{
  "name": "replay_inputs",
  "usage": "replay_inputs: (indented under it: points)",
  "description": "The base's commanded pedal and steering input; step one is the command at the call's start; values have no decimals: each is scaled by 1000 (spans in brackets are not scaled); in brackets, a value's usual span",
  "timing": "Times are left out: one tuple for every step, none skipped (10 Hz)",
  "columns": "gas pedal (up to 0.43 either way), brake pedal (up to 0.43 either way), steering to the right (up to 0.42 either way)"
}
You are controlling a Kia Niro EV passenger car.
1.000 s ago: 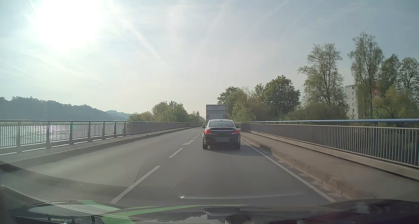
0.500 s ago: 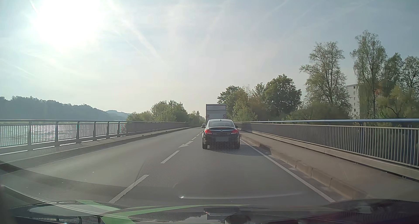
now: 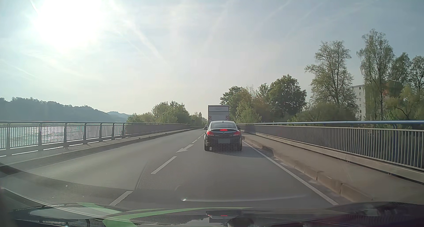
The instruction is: Follow the waypoints while adhering to traffic rules and regulations
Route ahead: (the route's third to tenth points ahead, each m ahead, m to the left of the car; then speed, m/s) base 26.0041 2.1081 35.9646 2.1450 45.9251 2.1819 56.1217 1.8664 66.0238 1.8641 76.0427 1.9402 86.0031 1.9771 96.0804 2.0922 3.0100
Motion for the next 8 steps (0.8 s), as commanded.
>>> replay_inputs:
  points:
    - [20,0,-1]
    - [20,0,-1]
    - [20,0,-1]
    - [20,0,-1]
    - [20,0,-1]
    - [20,0,-1]
    - [8,0,-2]
    - [8,0,-2]
